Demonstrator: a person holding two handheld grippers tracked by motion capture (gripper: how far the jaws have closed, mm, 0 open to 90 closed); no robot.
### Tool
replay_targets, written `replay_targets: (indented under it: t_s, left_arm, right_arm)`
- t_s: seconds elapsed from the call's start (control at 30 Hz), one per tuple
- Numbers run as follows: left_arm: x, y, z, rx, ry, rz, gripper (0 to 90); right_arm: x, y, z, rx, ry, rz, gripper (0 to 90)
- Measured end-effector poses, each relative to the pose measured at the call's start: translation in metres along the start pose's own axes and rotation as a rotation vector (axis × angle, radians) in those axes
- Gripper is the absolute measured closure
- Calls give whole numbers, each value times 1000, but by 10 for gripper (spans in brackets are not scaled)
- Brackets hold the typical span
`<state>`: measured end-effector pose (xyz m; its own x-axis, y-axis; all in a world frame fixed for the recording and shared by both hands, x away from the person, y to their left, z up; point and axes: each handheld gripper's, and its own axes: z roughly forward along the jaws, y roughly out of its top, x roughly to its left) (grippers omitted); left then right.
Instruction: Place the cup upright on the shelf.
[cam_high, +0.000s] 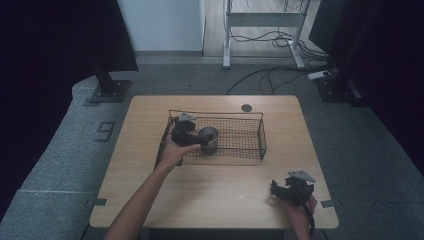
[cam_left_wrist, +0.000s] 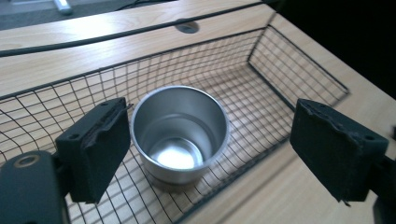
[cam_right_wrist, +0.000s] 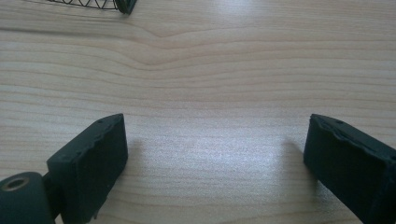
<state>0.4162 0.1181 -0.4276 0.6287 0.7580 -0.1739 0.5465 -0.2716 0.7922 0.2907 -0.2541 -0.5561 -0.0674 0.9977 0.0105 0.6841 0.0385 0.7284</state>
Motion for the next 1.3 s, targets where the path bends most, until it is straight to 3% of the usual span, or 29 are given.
replay_targets:
  t_s: [0.3,0.53,0.63,0.97,1.17,1.23,1.3]
  left_arm:
    - [-8,-30,-37,-29,-34,20,144]
    - [-4,-58,-56,-34,-52,1,148]
    - [-3,-70,-62,-37,-42,-3,150]
    - [2,-112,-73,-15,-23,-23,151]
    - [7,-138,-68,9,-12,-36,153]
    - [11,-142,-63,30,-9,-51,157]
    - [12,-144,-61,43,3,-42,157]
  right_arm:
    - [0,0,0,2,0,3,61]
    - [0,0,0,1,0,2,61]
    - [0,0,0,1,0,2,61]
    - [0,0,0,1,1,2,62]
    - [0,0,0,1,1,2,63]
    - [0,0,0,1,2,2,64]
    - [0,0,0,1,2,1,64]
